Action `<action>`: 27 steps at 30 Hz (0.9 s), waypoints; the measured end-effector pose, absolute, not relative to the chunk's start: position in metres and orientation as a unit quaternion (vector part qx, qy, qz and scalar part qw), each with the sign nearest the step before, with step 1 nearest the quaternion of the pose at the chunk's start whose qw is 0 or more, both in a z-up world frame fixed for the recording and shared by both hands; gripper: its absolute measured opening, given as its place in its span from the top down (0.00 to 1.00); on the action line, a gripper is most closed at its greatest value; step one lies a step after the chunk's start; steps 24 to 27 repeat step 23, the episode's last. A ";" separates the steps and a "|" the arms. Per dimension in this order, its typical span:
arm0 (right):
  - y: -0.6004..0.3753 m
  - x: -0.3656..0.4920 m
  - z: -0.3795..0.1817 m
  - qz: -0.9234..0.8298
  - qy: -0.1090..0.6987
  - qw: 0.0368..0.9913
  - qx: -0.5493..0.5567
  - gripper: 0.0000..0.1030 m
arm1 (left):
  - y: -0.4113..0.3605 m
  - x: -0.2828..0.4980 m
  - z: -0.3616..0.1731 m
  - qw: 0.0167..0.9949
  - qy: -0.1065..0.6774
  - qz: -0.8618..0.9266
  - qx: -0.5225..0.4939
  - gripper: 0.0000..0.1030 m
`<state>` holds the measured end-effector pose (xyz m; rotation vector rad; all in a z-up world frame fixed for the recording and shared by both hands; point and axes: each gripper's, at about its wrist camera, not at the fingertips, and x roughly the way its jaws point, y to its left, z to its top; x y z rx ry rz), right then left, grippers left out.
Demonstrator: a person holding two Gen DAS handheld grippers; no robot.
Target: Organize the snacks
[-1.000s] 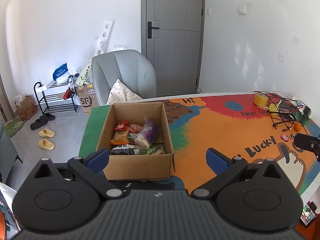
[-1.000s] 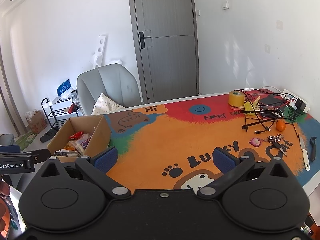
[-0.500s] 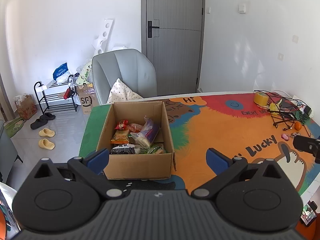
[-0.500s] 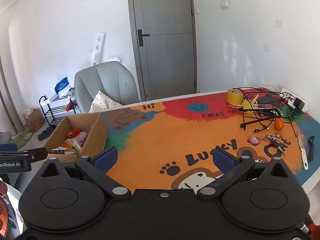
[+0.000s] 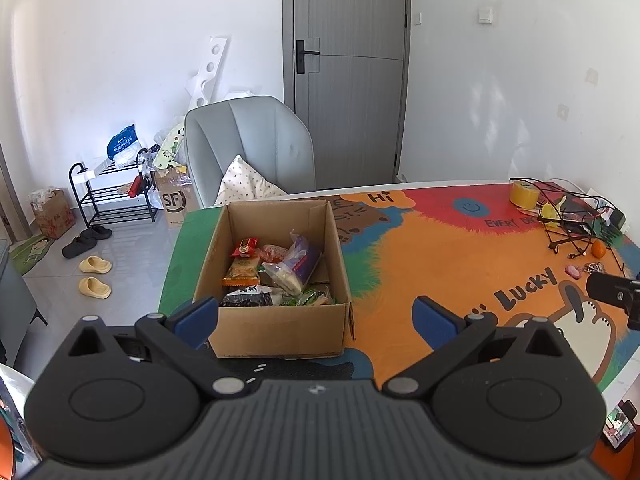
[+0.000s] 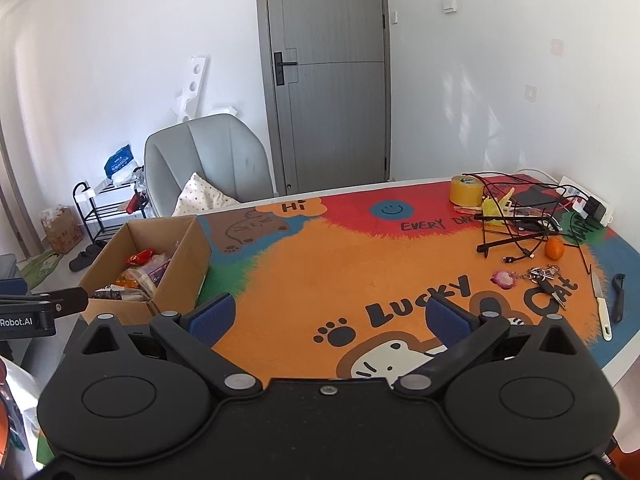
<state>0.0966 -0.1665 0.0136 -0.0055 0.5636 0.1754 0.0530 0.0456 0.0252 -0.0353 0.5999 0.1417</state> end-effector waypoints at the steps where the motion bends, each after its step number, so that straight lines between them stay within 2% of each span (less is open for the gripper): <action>1: -0.166 0.097 0.014 0.087 0.278 0.957 -0.002 0.00 | 0.045 0.053 0.025 0.953 0.295 0.070 -0.018 0.00; 27: -0.169 0.097 0.013 0.085 0.279 0.956 -0.002 0.00 | 0.045 0.052 0.022 0.953 0.293 0.070 -0.015 0.00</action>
